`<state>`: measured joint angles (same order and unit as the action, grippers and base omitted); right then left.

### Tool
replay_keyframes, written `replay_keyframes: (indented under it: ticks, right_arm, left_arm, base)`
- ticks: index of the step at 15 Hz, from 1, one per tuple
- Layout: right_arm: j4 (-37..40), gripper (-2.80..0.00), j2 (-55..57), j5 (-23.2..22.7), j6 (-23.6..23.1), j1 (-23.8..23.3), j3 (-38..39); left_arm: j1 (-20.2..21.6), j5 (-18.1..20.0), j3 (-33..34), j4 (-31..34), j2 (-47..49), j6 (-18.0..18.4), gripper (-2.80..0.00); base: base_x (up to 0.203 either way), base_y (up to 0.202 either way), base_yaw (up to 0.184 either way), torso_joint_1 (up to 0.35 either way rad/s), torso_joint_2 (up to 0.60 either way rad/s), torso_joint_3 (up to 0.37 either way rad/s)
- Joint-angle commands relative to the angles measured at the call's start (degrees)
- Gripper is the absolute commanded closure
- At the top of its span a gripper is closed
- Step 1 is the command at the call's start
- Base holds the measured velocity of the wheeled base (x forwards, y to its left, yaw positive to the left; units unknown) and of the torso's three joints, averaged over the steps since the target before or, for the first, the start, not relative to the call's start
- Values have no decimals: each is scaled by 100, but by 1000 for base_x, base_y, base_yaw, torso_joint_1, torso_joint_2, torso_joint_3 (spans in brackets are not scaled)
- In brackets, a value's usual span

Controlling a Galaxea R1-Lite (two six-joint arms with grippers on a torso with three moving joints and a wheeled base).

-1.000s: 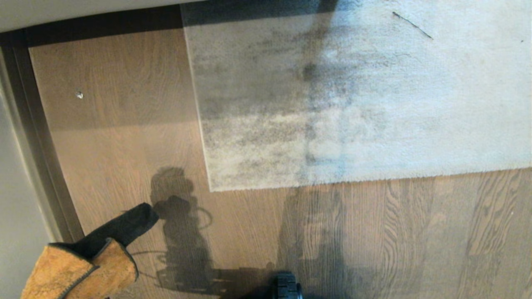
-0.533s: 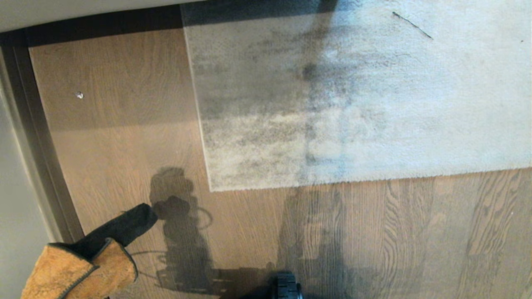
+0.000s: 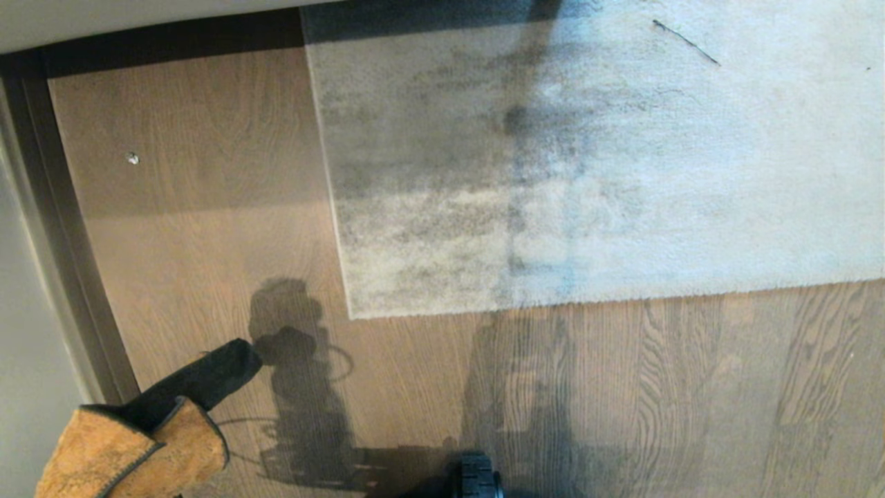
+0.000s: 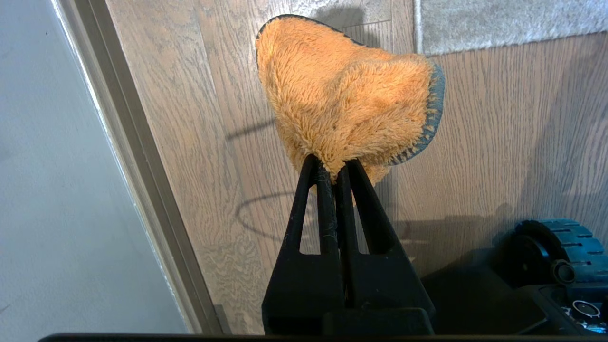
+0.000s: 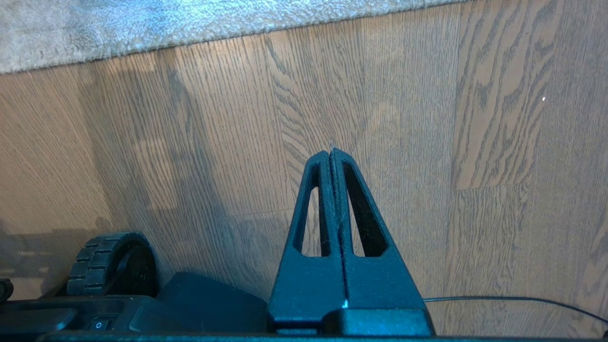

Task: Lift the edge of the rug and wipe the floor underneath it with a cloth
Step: Pick up the rag, then lift up the carpet

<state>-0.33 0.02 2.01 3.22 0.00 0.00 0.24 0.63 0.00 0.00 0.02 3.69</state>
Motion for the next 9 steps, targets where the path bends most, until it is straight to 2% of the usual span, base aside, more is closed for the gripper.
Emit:
replay_keyframes:
  ticks: [1,9]
  right_arm:
    - [-2,0,-2,1,3,0,0]
    - [-2,0,-2,1,3,0,0]
  left_arm:
    - [2,-2,0,0,-2,0,0]
    - [2,-2,0,0,-2,0,0]
  base:
    - [0,0,0,0,0,0]
    - [0,0,0,0,0,0]
